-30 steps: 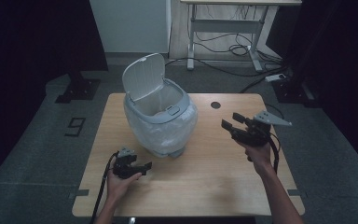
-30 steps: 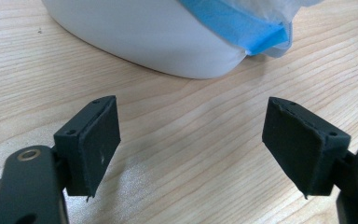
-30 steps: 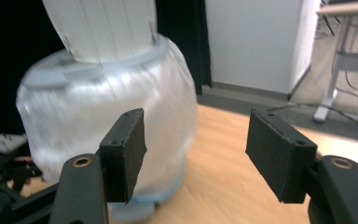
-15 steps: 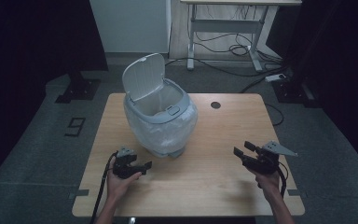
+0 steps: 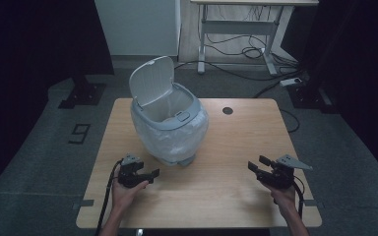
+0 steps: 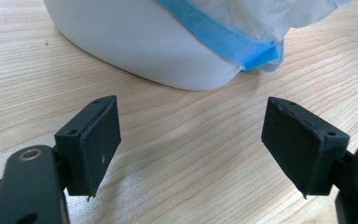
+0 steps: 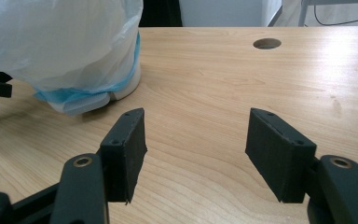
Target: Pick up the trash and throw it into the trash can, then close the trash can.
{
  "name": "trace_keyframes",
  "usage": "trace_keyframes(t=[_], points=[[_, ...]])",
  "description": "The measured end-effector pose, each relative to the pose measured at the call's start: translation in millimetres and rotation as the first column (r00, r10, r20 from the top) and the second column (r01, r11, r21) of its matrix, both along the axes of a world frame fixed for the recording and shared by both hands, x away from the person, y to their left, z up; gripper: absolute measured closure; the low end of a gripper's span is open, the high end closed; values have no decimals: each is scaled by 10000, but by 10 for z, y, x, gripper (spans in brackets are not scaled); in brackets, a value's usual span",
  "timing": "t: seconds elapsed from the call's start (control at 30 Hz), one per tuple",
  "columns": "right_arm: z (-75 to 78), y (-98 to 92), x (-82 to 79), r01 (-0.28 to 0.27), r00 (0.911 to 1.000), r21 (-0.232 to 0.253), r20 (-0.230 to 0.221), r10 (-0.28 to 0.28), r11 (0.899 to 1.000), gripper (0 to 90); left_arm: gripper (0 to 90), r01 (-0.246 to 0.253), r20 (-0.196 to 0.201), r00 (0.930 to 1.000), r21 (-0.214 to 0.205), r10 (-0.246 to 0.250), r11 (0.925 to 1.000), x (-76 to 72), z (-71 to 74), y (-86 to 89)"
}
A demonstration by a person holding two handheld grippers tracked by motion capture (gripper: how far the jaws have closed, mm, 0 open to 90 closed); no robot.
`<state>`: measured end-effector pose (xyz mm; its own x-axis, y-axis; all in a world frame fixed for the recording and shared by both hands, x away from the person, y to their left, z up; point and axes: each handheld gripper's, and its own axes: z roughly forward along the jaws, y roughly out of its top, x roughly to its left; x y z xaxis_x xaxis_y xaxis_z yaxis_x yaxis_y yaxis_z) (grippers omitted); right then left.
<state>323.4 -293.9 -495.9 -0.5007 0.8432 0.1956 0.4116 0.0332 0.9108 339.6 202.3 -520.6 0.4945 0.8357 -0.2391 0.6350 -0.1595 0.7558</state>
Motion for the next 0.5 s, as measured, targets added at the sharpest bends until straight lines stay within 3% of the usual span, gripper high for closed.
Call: trace_keyframes(t=[0.27,0.5], points=[[-28,-36,-2,70,10000,-10,-63,-70,10000,370,195,87,290,9995,-118,-84,9999,-36,100,-14],[-63,-38,0,81,9998,-57,-177,-82,10000,371,201,197,955,9953,-265,-171,9995,-112,315,-12]])
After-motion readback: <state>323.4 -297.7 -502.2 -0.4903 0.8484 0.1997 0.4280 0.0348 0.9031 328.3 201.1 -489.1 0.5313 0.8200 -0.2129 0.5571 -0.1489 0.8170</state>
